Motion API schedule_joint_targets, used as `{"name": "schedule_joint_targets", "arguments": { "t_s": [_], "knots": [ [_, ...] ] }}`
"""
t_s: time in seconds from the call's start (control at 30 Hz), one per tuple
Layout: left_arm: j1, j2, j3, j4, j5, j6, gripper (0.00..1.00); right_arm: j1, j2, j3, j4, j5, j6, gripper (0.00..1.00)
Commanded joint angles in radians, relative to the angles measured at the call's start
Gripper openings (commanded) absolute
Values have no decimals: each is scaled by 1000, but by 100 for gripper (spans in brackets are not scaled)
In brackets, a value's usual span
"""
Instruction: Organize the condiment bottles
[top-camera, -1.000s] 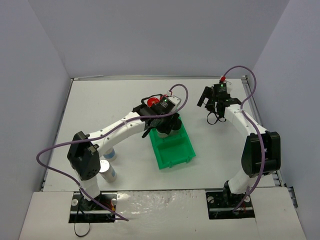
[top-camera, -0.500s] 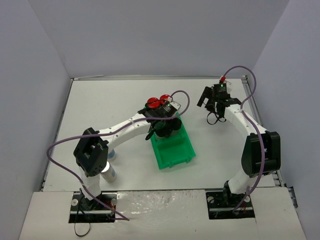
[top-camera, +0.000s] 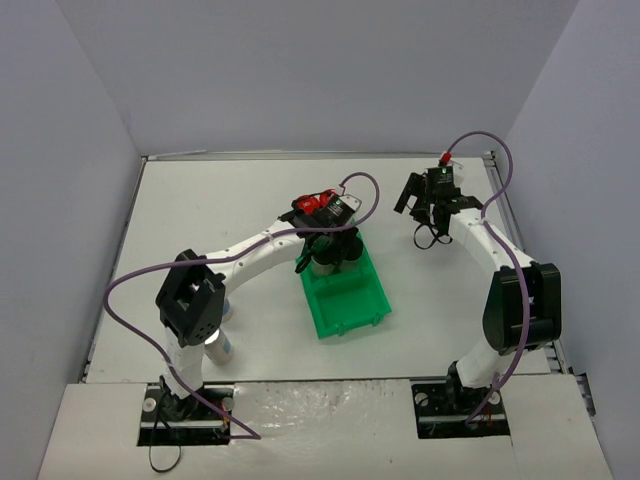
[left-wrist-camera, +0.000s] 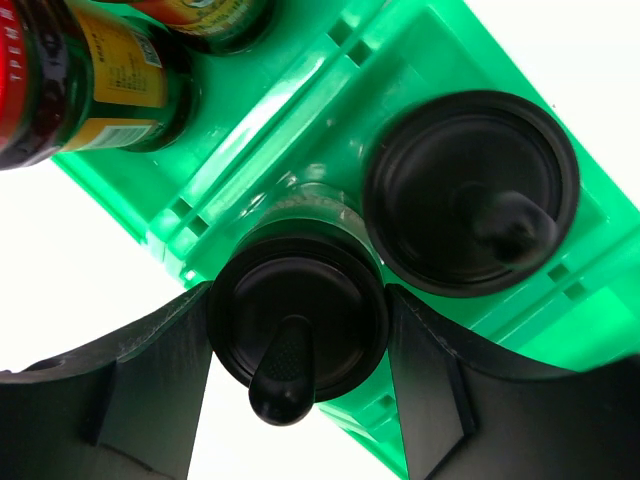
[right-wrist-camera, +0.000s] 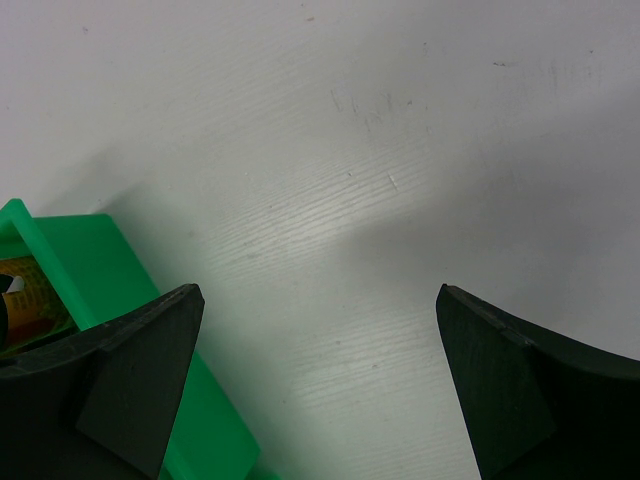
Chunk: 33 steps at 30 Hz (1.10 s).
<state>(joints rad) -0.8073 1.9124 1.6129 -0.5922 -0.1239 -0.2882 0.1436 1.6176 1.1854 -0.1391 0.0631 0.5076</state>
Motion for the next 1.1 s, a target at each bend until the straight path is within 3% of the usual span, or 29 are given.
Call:
{"name": "schedule_joint_targets", "arguments": {
  "t_s": [0.0, 0.1, 0.2, 0.47, 0.73, 1.07],
  "knots": [
    [13, -17, 52, 18, -19, 24, 9, -7, -26, 6, 31, 11, -3, 100],
    [13, -24, 49, 13, -13, 26, 32, -7, -24, 8, 32, 9, -3, 100],
    [13, -36, 36, 13, 1, 25, 48, -7, -23, 11, 31, 8, -1, 100],
    [10, -70, 33, -14, 35, 29, 68, -7, -19, 16, 30, 3, 2, 100],
    [10, -95, 45, -29, 55, 41, 79, -6, -19, 13, 31, 6, 3, 100],
    [8, -158, 90, -95, -27, 37, 82, -6, -19, 9, 32, 9, 2, 100]
  ]
}}
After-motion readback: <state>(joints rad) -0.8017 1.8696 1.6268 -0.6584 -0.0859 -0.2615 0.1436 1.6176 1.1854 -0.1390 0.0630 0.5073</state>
